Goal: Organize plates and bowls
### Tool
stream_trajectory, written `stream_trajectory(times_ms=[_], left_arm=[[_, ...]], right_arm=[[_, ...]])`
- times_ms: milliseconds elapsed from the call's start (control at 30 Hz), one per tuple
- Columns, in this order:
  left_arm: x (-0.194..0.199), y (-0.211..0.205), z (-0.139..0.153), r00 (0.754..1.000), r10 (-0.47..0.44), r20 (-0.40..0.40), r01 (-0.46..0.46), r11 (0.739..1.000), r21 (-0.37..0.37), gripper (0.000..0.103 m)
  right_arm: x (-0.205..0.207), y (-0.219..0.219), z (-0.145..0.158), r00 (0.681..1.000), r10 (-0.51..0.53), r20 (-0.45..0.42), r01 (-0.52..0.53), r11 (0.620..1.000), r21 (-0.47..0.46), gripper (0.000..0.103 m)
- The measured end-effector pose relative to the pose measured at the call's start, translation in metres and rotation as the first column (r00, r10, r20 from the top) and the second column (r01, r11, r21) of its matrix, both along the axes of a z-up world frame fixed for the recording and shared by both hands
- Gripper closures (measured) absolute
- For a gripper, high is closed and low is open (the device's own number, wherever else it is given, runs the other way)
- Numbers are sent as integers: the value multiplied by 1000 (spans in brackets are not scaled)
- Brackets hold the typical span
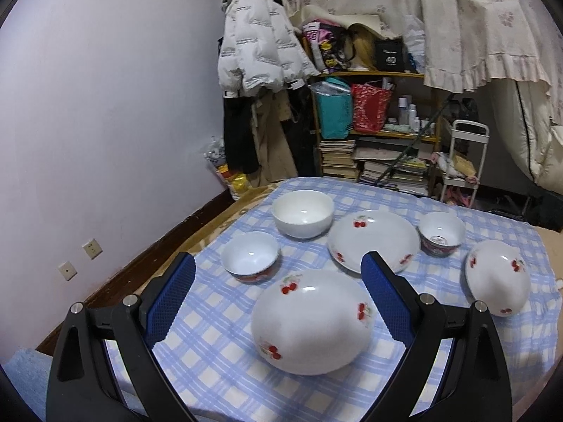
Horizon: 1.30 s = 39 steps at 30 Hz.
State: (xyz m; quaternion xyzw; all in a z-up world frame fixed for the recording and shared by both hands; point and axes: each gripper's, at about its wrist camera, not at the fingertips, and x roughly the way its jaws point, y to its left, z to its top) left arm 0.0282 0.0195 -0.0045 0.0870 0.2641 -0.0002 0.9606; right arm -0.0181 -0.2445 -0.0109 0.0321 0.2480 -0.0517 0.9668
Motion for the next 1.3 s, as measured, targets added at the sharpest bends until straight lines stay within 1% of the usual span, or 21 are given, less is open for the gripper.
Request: stream_trajectory(times_ms=[133,233,300,367,433,567,700,833,933,1000,1033,1100,1167,1300], left_arm=[[28,14,3,997,15,-70,-18,999,-42,9],[48,20,3,995,6,-101,-12,998,-60,9],[64,20,2,992,-39,-123,35,999,-41,9],[75,21,0,991,-44,-127,43,999,-10,9],[84,26,-2,989,-30,-142,30,1000,1,9],[105,41,-16,973,-20,-228,10,999,-45,9],[118,51,-35,960,22,-278,-36,998,-46,9],[136,58,-65,929,36,-369,-70,994,-80,9],[144,60,-83,909,48,-415,-82,994,-66,9],[151,62,-95,889,49,-455,-91,993,-70,9],[156,64,-104,865,47,-499,-98,992,-78,9],[160,67,-115,844,55,-533,-116,990,-82,9],[164,71,-127,822,80,-564,-137,989,-60,9],[168,75,-147,772,85,-629,-153,987,-55,10]], right_arm=[[17,12,-1,1000,28,-10,-28,1000,3,0],[35,21,-4,999,47,-23,-46,999,18,0],[47,28,-7,997,57,-42,-56,998,21,0],[59,35,-13,995,76,-63,-75,997,20,0],[71,41,-20,991,97,-88,-95,995,18,0],[95,51,-39,981,124,-149,-120,992,41,0],[113,61,-55,973,148,-178,-139,988,63,0],[128,81,-69,964,173,-203,-165,985,57,0],[139,92,-84,957,181,-228,-173,983,58,0],[144,97,-93,952,179,-248,-167,983,69,0],[147,100,-99,948,177,-264,-162,984,76,0],[152,104,-108,939,183,-292,-165,983,84,0],[155,109,-118,929,193,-317,-174,981,87,0],[158,114,-134,913,178,-366,-166,984,62,0]])
